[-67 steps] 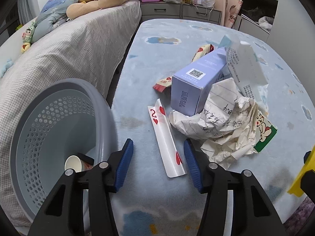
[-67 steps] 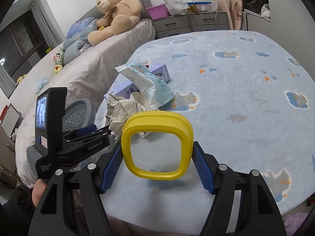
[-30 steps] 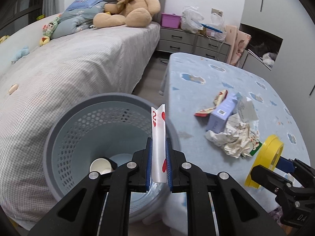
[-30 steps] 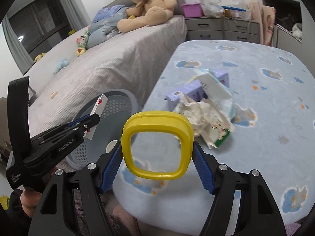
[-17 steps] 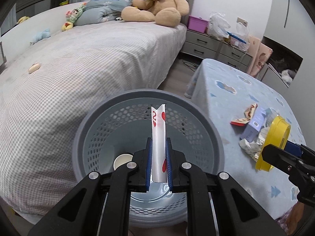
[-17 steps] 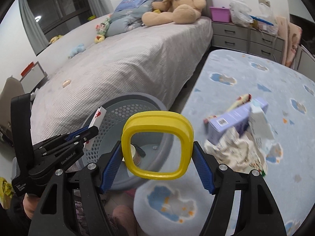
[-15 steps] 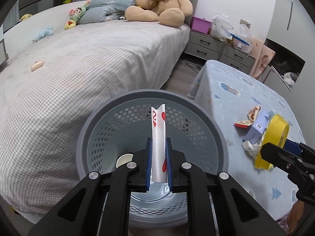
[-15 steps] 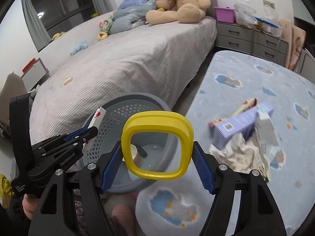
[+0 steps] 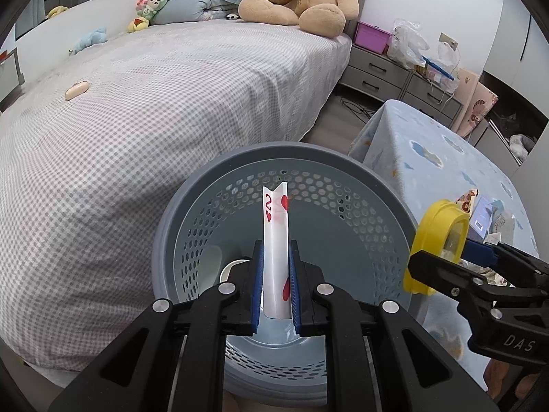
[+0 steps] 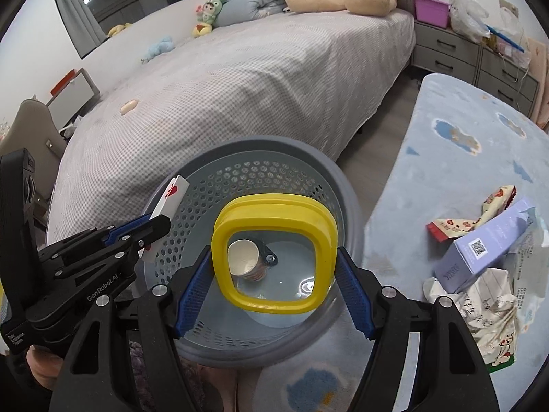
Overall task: Collect trash
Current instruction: 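Carry lid and card strip over the wastebasket and release both, then withdraw both grippers from the wastebasket toward the remaining trash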
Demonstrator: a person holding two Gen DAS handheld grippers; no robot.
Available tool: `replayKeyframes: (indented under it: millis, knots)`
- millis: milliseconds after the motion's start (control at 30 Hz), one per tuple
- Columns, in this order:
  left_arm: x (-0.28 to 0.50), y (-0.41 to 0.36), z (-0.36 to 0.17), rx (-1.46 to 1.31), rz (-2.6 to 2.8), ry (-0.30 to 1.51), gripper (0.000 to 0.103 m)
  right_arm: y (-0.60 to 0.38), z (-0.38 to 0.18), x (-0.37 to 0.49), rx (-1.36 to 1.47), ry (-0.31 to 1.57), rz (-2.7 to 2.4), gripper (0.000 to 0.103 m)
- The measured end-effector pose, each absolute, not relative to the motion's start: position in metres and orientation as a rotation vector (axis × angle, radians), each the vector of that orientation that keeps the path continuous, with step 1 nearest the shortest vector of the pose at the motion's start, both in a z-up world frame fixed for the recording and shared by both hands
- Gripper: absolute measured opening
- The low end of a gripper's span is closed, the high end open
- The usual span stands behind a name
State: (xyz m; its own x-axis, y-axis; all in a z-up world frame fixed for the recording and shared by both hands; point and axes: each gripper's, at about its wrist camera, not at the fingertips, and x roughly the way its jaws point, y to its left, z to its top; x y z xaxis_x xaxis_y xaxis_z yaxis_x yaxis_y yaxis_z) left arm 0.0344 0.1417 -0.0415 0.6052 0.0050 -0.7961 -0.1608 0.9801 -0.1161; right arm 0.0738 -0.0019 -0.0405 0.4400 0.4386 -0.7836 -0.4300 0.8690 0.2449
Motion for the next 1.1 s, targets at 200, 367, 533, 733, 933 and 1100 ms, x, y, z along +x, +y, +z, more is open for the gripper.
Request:
replayKeyframes:
  millis: [200,367,533,733,933,1100]
  knots:
    - [0.0348,0.1425,-0.0432,-0.174,0.109,0.920,0.015,-0.0007,-0.0416,0.0771,0.026,0.970,0.549,0.070]
    - [0.0333,0.1440,-0.0428,-0.169,0.125,0.913,0.036,-0.0034,-0.0395,0.0776,0.036,0.958,0.546,0.073]
    - [0.0308,0.1446,-0.0418,-0.163,0.138,0.907,0.042,-0.0048,-0.0376,0.0769,0.039,0.949,0.543,0.075]
    - [0.0301,0.1458,-0.0416,-0.162,0.149,0.906,0.047,-0.0043,-0.0364,0.0747,0.028,0.942,0.543,0.075]
    - [0.0302,0.1447,-0.0417,-0.163,0.156,0.905,0.050,-0.0044,-0.0367,0.0725,0.025,0.942,0.544,0.075]
    - [0.0307,0.1437,-0.0420,-0.162,0.159,0.905,0.051,-0.0051,-0.0372,0.0710,0.022,0.938,0.538,0.075]
